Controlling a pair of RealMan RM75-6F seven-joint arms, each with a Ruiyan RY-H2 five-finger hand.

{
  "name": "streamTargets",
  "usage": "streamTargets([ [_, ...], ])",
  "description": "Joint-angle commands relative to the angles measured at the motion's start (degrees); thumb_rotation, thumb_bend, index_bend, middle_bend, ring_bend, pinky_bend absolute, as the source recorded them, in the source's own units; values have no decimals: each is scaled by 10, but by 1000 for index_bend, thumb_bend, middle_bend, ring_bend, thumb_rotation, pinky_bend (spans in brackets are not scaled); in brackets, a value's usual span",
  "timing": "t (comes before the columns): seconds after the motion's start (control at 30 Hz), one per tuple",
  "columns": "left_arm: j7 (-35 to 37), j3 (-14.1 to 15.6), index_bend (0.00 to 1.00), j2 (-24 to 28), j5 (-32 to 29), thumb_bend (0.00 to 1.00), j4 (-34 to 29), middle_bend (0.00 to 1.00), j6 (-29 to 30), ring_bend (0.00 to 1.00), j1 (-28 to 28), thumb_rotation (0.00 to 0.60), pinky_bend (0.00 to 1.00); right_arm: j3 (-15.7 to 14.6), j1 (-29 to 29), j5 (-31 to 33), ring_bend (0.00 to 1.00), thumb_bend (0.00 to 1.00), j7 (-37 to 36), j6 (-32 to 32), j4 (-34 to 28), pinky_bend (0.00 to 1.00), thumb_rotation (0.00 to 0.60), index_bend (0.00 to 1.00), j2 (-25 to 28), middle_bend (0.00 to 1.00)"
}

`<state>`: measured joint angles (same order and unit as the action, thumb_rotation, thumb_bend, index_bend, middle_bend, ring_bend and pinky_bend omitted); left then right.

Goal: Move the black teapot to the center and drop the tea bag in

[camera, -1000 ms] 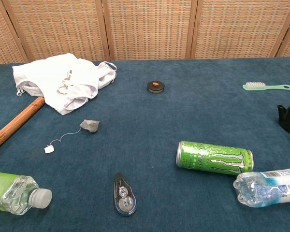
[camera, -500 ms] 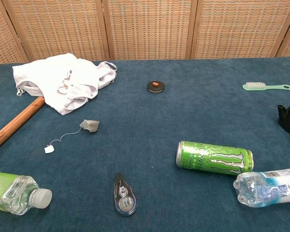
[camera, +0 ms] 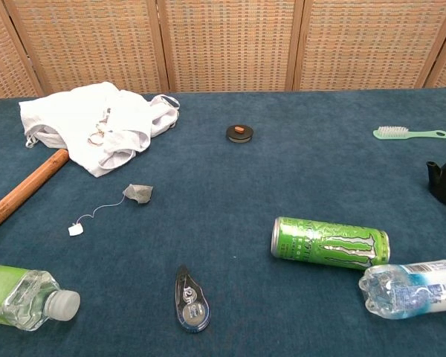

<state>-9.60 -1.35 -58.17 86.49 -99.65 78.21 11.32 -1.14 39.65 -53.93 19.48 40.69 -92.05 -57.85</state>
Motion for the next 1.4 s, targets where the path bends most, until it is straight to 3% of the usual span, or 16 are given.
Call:
streamTargets([
  [0.03, 1, 0, 0, -1, 0, 430, 2, 0, 0, 0, 0, 600, 0, -4, 2, 8, 728, 461, 8, 1, 2, 770, 282, 391, -4, 423],
  [0.83, 10, 2, 0, -8, -5, 430, 15, 0, -7, 0, 1, 600, 0, -25, 24, 52, 728, 460, 47, -22, 19, 770, 279, 391, -31, 424],
  [1.03, 12, 2, 0, -9, -8, 430, 18, 0, -10, 0, 2, 600, 0, -32, 35, 66, 735, 460, 57, -29, 22, 771, 284, 395, -36, 465],
  [1.4, 14, 3, 0, -11, -12, 430, 22, 0, -12, 0, 2, 600, 0, -42, 50, 84, 741, 460, 59, -43, 28, 771, 282, 488, -42, 544],
])
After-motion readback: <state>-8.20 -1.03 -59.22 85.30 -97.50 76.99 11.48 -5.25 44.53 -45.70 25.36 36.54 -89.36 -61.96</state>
